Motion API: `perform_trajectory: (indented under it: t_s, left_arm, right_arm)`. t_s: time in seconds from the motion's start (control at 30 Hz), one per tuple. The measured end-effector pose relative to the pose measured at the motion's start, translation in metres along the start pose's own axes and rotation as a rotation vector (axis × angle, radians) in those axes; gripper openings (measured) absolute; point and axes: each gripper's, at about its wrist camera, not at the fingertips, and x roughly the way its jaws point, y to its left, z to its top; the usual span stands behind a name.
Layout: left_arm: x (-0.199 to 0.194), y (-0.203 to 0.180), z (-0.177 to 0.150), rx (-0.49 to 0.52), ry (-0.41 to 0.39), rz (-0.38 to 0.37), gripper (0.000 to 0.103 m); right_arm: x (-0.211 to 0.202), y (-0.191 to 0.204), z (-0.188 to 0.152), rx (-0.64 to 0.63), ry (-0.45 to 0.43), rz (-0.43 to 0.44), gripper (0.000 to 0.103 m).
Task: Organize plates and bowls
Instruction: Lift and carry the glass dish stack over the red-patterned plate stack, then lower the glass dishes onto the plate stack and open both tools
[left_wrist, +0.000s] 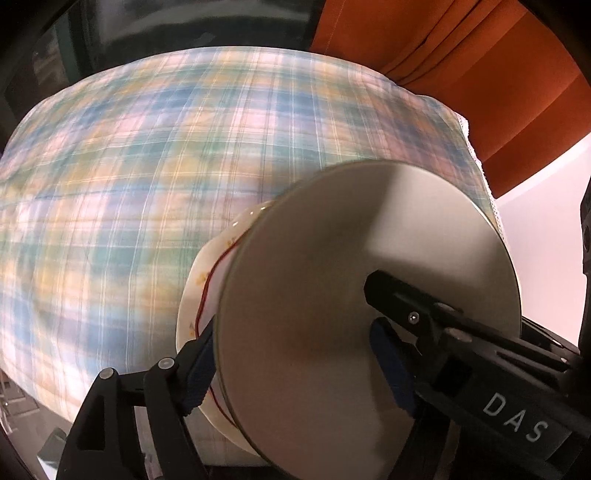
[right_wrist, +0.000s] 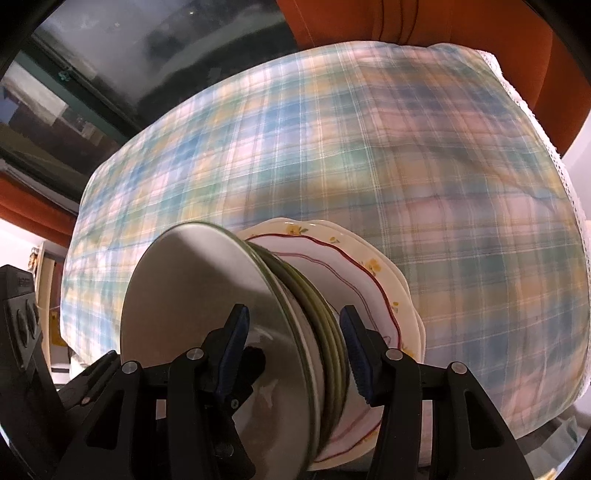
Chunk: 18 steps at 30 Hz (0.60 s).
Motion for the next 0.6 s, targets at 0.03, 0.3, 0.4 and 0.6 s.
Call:
perform_trajectory:
  t_s: [0.03,0.3,0.4,0.6]
  left_arm:
    - [-0.001,-0.002,-0.003,-0.005,-0.007,0.013,0.08]
    - [-0.022,0.003,-0.013,-0.083,-0.107,0.141,0.08]
    - [-0.038,0.005,-0.016,-0.062,-0.171,0.17,0.08]
    - [-0.065,0.014,-0.021,-0.023,-0.339,0.182,0.08]
  right_arm:
    - [-0.001,-0.002,-0.002,-0.002,-0.001,0.001,0.062]
    - [-0.021,-0.012,-0.016,-0.025,-0.083,0.031,0.077]
    - [-0.032,-0.01,-0.018,-0.039,-0.138,0.022,0.078]
    - [-0.058,0.005,-0.026,-0.056,-0.259,-0.007,0.078]
